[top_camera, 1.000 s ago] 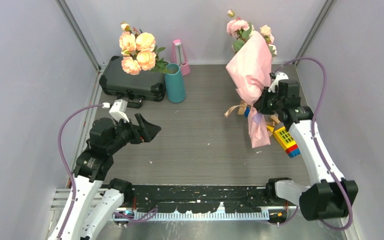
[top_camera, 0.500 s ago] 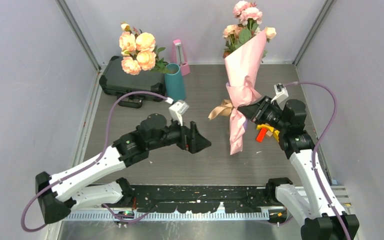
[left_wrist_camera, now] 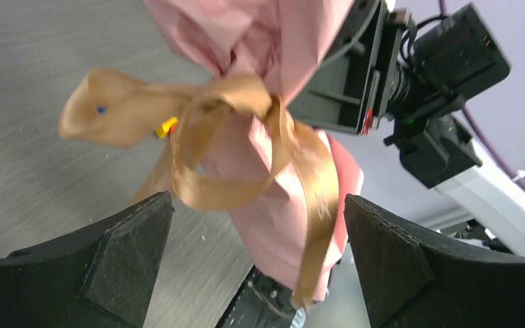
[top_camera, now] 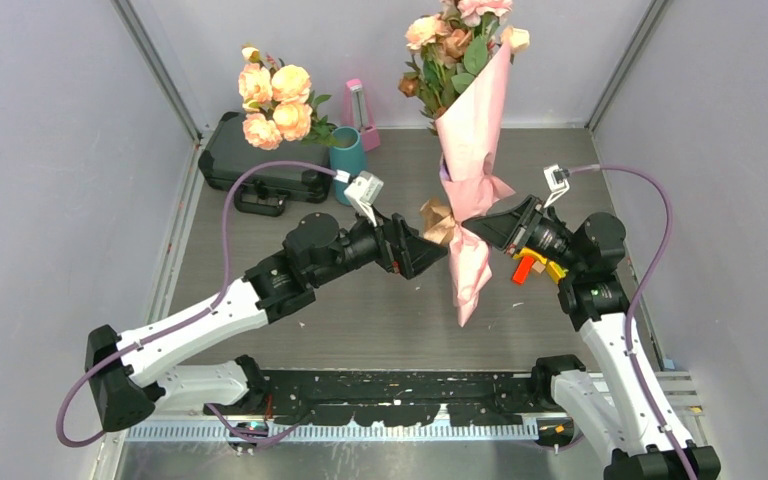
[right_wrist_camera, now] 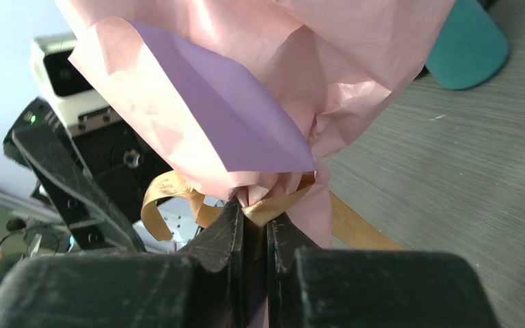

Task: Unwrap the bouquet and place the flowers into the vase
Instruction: Place the fake flower at the center of the board.

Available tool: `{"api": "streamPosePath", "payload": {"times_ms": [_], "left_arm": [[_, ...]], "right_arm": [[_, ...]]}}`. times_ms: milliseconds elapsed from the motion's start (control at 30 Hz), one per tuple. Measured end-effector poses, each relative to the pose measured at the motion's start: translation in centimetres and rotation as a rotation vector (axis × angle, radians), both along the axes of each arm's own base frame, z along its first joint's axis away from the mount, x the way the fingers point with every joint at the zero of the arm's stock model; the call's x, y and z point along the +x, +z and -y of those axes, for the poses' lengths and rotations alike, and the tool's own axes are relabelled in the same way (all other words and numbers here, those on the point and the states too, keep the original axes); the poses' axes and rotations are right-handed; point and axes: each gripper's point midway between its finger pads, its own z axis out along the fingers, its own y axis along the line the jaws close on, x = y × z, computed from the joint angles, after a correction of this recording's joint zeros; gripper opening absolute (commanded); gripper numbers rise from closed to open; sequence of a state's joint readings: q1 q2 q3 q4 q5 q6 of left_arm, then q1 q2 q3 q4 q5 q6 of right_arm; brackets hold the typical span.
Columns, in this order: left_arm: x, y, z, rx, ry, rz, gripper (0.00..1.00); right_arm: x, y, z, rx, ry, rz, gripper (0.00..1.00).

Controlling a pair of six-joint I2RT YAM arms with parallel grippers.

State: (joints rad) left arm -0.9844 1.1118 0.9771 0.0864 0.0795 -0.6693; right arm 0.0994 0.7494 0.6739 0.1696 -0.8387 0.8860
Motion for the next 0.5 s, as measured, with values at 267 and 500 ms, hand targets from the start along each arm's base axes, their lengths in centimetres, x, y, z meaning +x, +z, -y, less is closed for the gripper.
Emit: {"api": "streamPosePath", "payload": {"times_ms": [267, 500], "left_arm": [[0.9, 3.1, 0.4, -0.060, 0.028, 0.048, 1.00], [1.7, 1.8, 1.2, -0.007, 0.034, 0.062, 1.00]], "right_arm": [[-1.8, 1.2, -1.0, 0.019, 0.108, 0.060, 0.00], [-2.5, 1.5, -1.8, 0.030, 0.173, 0.068, 0.00]]}}
